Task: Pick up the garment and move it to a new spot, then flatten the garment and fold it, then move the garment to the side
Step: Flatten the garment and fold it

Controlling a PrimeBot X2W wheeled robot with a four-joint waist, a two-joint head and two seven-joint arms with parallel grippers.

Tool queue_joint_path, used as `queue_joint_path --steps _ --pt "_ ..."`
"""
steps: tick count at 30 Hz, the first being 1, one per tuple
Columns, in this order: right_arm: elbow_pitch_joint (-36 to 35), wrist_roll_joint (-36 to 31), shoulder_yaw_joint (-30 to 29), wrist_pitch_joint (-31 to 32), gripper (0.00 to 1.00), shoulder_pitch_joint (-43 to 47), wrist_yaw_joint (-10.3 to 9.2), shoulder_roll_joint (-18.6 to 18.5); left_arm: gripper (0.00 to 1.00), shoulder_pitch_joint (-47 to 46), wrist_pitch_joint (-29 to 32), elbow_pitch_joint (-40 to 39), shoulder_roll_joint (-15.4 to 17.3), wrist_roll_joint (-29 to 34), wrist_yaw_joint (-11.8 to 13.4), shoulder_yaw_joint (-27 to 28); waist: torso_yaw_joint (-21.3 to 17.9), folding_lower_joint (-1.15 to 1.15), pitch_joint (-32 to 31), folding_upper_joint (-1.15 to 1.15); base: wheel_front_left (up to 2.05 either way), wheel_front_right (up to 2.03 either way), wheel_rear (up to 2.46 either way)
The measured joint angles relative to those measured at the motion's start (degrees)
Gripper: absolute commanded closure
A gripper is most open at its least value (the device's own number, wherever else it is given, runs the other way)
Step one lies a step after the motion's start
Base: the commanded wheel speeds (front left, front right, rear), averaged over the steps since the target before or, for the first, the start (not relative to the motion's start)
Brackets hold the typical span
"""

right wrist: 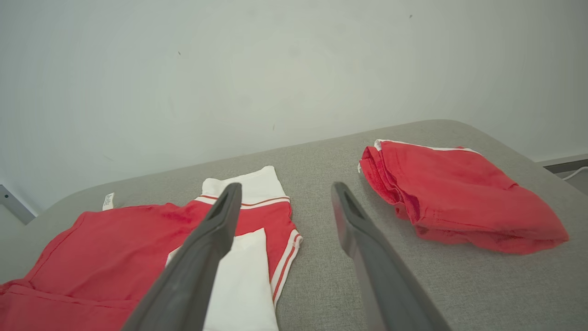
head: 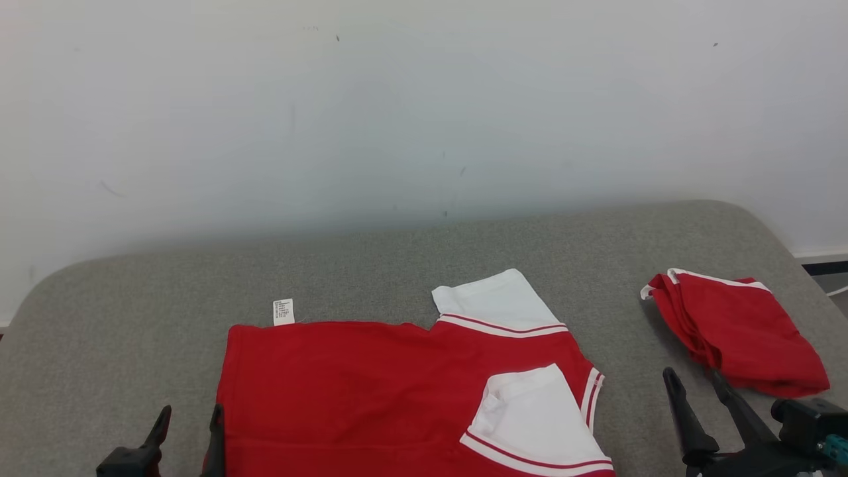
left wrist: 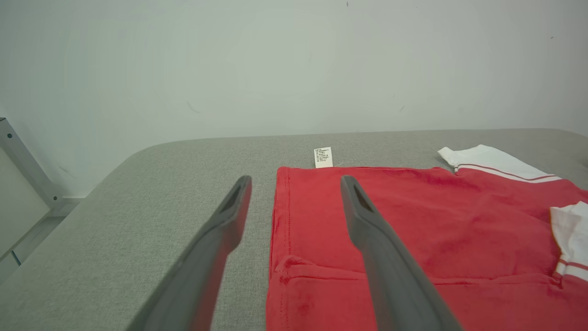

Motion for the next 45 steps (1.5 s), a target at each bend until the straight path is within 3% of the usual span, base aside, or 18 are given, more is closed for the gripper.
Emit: queue_joint_path --steps 6,12,14,19,27,36,45 --pt "0.56 2.35 0.65 1.57 0.00 -3.44 0.92 0.51 0.00 -1.57 2.72 -0.35 -0.43 -0.13 -0.01 -0.34 0.17 0.00 1.54 0.00 0.00 0.00 0.00" --pt "5.42 5.61 0.98 9.66 0.00 -13.15 0.77 0.30 0.00 -10.54 10.07 2.66 0.91 0.77 -2.68 -2.98 0.64 0.00 3.99 0.00 0.00 0.00 0.00" --pt "8.83 6.77 1.08 14.07 0.00 -17.03 -1.15 0.34 0.00 -14.33 13.37 4.53 0.98 0.76 -3.49 -3.13 0.89 0.01 5.03 0.01 0.00 0.00 0.00" --pt "14.75 5.95 3.52 24.03 0.00 -26.52 -3.53 -1.01 0.00 -23.24 21.87 9.31 0.37 0.75 -5.05 -4.25 1.64 0.01 8.19 0.01 0.00 0.00 0.00" --pt "19.64 4.43 6.21 34.49 0.00 -40.35 -5.00 -2.60 0.00 -35.69 33.22 15.80 -3.70 0.49 -5.68 -5.47 3.43 0.01 14.24 0.01 0.00 0.00 0.00" --pt "21.85 4.10 4.50 38.87 0.00 -50.19 -7.24 -3.87 0.00 -44.98 39.76 20.95 -7.66 0.58 -5.17 -6.34 6.40 0.01 21.47 0.01 0.00 0.00 0.00" --pt "27.58 2.98 4.92 40.29 0.00 -55.38 -8.50 -3.61 0.00 -51.12 41.41 25.98 -9.47 0.58 -4.44 -5.91 9.91 0.01 28.15 0.02 0.00 0.00 0.00"
